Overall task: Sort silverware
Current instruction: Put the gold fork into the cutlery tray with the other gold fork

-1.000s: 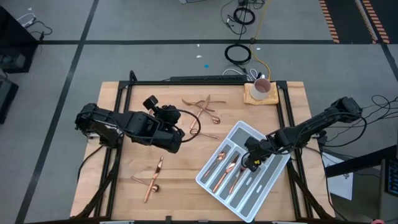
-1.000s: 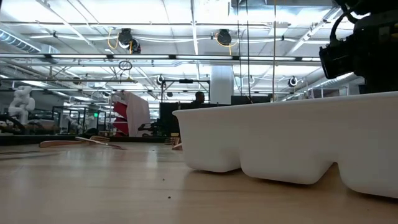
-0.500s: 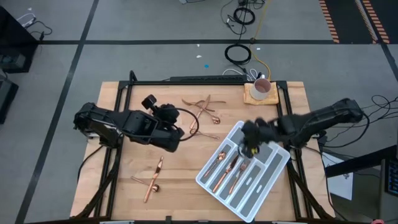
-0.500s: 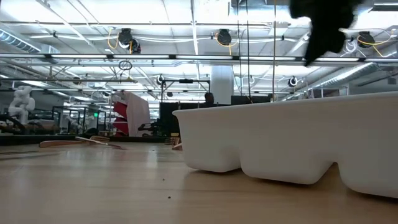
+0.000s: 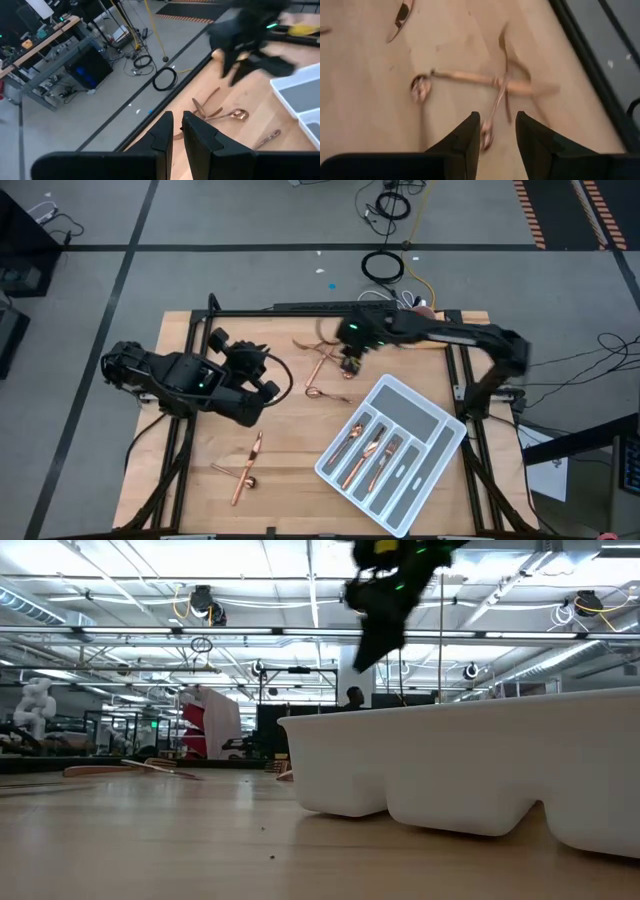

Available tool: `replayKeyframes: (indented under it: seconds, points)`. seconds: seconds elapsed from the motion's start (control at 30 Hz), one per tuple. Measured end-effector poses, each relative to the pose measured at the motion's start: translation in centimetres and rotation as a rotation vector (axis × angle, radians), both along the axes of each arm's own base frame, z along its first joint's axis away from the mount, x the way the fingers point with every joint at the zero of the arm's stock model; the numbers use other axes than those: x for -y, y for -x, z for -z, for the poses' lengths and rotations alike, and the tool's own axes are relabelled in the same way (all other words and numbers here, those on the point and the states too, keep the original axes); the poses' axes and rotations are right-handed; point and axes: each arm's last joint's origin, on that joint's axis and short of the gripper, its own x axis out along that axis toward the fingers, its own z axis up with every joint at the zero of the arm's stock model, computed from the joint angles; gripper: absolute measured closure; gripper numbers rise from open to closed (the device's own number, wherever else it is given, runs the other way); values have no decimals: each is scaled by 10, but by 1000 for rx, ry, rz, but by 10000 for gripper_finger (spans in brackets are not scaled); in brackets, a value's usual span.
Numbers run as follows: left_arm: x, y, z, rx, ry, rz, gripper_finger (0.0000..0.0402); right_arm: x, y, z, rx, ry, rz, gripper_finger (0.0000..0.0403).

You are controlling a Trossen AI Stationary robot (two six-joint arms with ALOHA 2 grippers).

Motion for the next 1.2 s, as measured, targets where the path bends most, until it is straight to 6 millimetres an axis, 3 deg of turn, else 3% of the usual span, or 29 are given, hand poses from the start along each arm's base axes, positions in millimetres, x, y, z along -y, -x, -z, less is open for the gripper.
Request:
replayKeyframes:
  seconds: [0.2,0.33,0.47,0.57,0.7,0.87,1.2]
  points:
    - [4,2,0,5,9,7,353,32,-60,15,-123,46,-109,289]
    - [9,4,0,5,9,27,353,52,-79,20,-295,58,-221,289]
    - [13,5,0,2,9,47,353,68,-83,23,-437,98,-433,289]
    - [16,6,0,1,9,60,353,86,-84,23,-337,107,-504,289]
    - [20,8,0,-4,6,81,353,101,-83,22,-315,174,-542,289]
    - [22,9,0,-15,-2,96,353,105,-86,24,-275,181,-516,289]
    - [22,9,0,-16,-2,96,353,114,-100,84,-379,82,-471,289]
